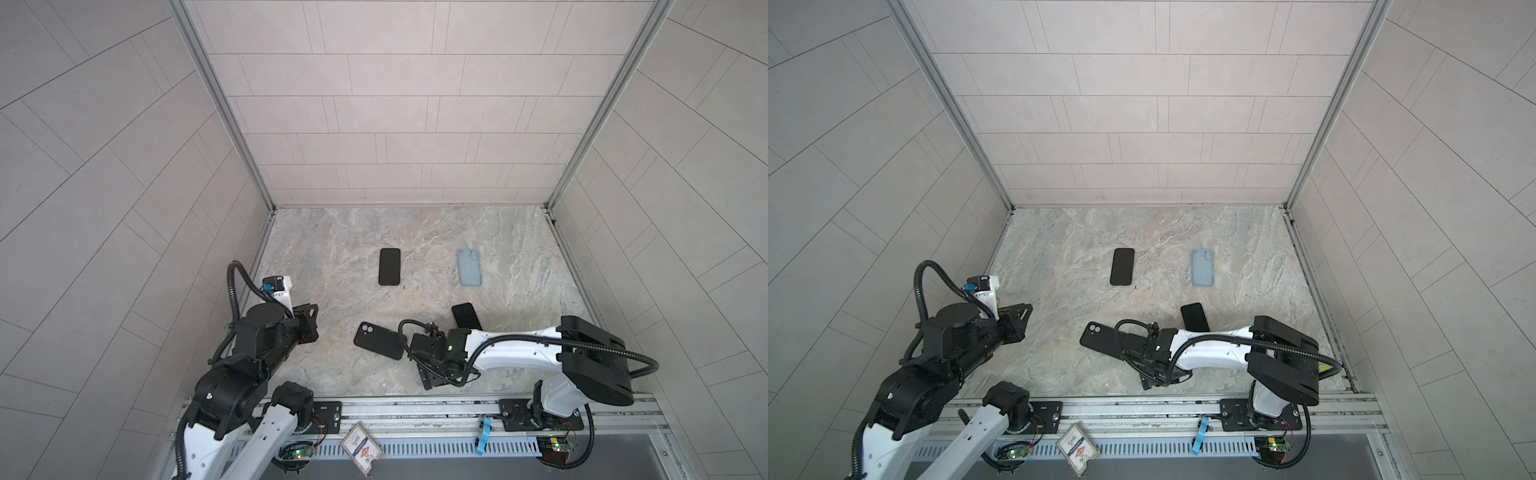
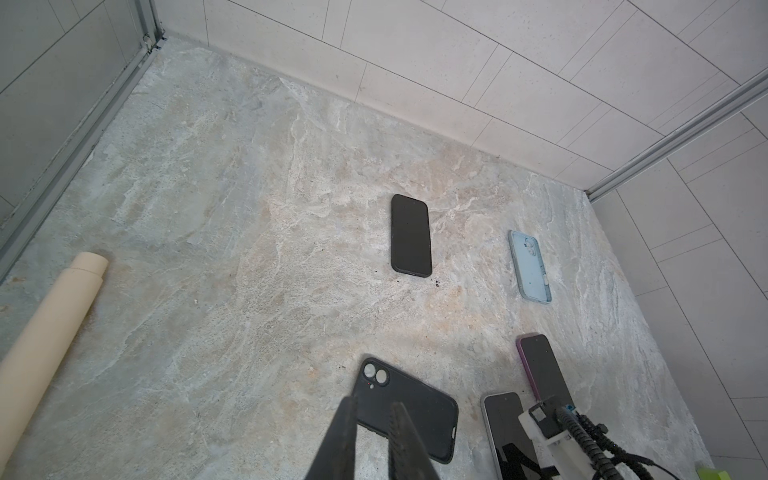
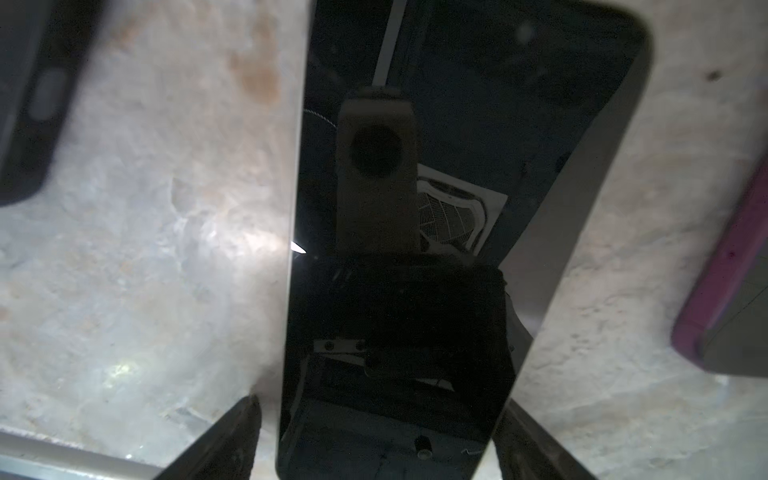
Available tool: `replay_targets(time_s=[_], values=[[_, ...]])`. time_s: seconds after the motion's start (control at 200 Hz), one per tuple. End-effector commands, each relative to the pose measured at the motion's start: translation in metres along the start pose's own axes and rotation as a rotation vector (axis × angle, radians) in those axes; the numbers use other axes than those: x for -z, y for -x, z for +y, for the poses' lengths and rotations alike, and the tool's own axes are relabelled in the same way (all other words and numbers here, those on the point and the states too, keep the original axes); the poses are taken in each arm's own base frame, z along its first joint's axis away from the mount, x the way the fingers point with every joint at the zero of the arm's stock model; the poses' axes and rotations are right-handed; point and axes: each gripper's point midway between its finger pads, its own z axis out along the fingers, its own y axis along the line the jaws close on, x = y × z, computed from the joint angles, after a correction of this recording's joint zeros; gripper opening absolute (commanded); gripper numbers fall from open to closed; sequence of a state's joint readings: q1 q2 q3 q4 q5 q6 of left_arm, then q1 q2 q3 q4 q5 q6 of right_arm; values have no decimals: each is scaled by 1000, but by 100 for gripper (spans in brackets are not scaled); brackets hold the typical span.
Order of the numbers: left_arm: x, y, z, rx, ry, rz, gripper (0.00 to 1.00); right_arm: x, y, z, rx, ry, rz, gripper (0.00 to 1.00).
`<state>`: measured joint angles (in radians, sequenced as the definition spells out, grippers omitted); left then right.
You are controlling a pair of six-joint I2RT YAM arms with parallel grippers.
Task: Put the phone into the phone case
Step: 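Lower the right gripper onto the silver-edged black phone and grasp it, then lift the phone with the right gripper while the left arm reaches toward it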
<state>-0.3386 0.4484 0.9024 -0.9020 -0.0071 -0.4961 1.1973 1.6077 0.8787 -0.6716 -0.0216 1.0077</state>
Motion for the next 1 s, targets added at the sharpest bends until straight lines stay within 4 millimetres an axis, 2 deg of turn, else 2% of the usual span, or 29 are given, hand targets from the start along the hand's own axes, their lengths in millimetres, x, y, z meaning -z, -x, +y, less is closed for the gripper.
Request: replay_targets(time_s=[0.0,0.1,0.215,0.61,0.821,0.996], values=[[-3,1,1,-13,8,-4,20,-15,-27,-26,-10,-128,111,91],[-3,0,1,-14,7,-3,20,-20,-38,-35,-33,-165,154,90],[-4,0,1,-14,8,-3,20,-20,-42,-46,-43,-224,169,90],[-4,1,1,-11,6,-1,20,-10,-39,-67,-86,-313,132,88],[-4,1,1,-11,6,-2,20,-13,-39,-67,-105,-274,120,88],[-5,1,1,-10,6,0,20,-18,-34,-47,-72,-175,118,86]])
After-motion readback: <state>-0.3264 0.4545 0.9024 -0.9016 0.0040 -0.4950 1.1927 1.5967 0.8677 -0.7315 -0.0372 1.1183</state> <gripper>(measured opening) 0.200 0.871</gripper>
